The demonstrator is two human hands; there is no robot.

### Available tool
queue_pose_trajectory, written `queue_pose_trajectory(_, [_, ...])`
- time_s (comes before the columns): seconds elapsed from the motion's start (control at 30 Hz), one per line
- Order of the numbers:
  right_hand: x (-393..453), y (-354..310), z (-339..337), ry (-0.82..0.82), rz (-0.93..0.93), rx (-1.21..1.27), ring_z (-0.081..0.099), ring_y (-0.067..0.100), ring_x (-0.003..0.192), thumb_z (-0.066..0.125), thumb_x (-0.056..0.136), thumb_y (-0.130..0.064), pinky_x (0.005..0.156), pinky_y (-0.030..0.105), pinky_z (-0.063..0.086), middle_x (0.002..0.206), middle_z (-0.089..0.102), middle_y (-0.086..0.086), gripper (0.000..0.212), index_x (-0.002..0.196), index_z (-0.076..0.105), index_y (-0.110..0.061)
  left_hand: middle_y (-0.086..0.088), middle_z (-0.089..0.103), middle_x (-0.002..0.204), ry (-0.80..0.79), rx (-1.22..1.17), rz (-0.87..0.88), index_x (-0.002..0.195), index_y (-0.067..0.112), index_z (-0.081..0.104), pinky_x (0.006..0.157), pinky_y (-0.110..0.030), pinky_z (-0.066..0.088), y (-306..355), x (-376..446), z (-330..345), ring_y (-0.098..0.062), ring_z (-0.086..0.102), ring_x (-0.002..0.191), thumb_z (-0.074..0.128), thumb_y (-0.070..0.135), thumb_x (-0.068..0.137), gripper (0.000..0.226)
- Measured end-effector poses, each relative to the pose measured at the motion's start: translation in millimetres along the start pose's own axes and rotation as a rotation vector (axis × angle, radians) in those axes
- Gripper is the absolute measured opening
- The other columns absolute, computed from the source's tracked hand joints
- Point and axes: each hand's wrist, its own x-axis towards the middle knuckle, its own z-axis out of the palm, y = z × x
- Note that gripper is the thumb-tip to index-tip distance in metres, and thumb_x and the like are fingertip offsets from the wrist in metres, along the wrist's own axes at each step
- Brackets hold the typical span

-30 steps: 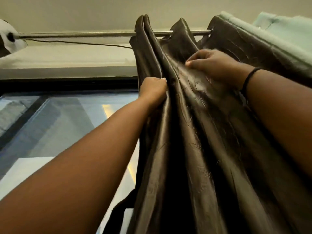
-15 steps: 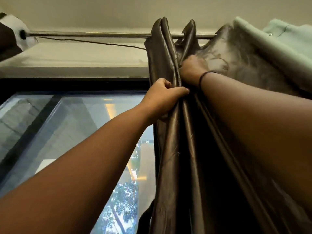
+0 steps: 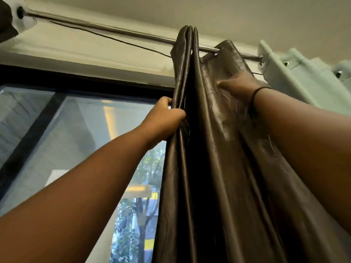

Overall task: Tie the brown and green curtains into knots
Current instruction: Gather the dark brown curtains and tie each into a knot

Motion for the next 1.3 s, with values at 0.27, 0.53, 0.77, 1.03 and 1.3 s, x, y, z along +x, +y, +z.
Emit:
queue_pose_trajectory(0.27, [15, 100, -17, 0.053, 0.398, -0.353, 0.033, 0.044, 0.129, 0.079, 0.065, -0.045, 0.104, 0.053, 0.034, 0.144, 0.024, 0.023, 0.107, 0.145, 0.015, -0.013, -0.003, 0.064, 0.106, 0.020, -0.004, -0.083, 0.116, 0.023, 0.050, 0.091, -0.046, 0.052, 16, 1, 54, -0.023, 0.064, 0.097, 0.063, 0.046, 0.066, 0.057])
queue_pose_trajectory(0.53, [20, 119, -50, -0.027, 0.067, -0.284, 0.058, 0.033, 0.085, 0.059, 0.080, -0.021, 0.072, 0.036, 0.046, 0.091, 0.059, 0.013, 0.020, 0.095, 0.058, -0.007, -0.004, 0.058, 0.130, 0.105, 0.037, -0.147, 0.135, 0.030, 0.039, 0.094, -0.045, 0.049, 38, 29, 103, -0.026, 0.061, 0.111, 0.074, 0.084, 0.026, 0.126])
queue_pose_trajectory(0.77, [10, 34, -12, -0.253, -0.519, -0.091, 0.056, 0.028, 0.116, 0.042, 0.093, -0.026, 0.093, 0.034, 0.044, 0.128, 0.058, 0.011, 0.037, 0.123, 0.058, -0.012, -0.009, 0.066, 0.095, 0.365, 0.340, -0.013, 0.104, 0.015, 0.061, 0.077, -0.039, 0.054, 49, 26, 132, -0.029, 0.062, 0.088, 0.054, 0.016, 0.072, 0.033])
queue_pose_trajectory(1.03, [10, 71, -41, -0.479, -0.410, 0.389, 0.058, 0.026, 0.108, 0.042, 0.095, -0.008, 0.066, 0.012, 0.047, 0.132, 0.054, 0.017, 0.035, 0.128, 0.052, -0.002, -0.011, 0.070, 0.092, 0.503, 0.365, 0.016, 0.093, 0.014, 0.068, 0.083, -0.044, 0.053, 58, 35, 152, -0.030, 0.065, 0.087, 0.053, 0.024, 0.082, 0.021])
queue_pose_trajectory(1.3, [28, 168, -42, -0.428, -0.166, 0.542, 0.050, 0.012, 0.059, 0.045, 0.089, -0.008, 0.051, 0.022, 0.046, 0.074, 0.052, 0.001, 0.033, 0.117, 0.059, 0.001, -0.022, 0.067, 0.096, 0.350, 0.284, 0.020, 0.091, 0.006, 0.065, 0.088, -0.047, 0.052, 43, 69, 257, -0.037, 0.063, 0.094, 0.046, 0.017, 0.095, 0.023])
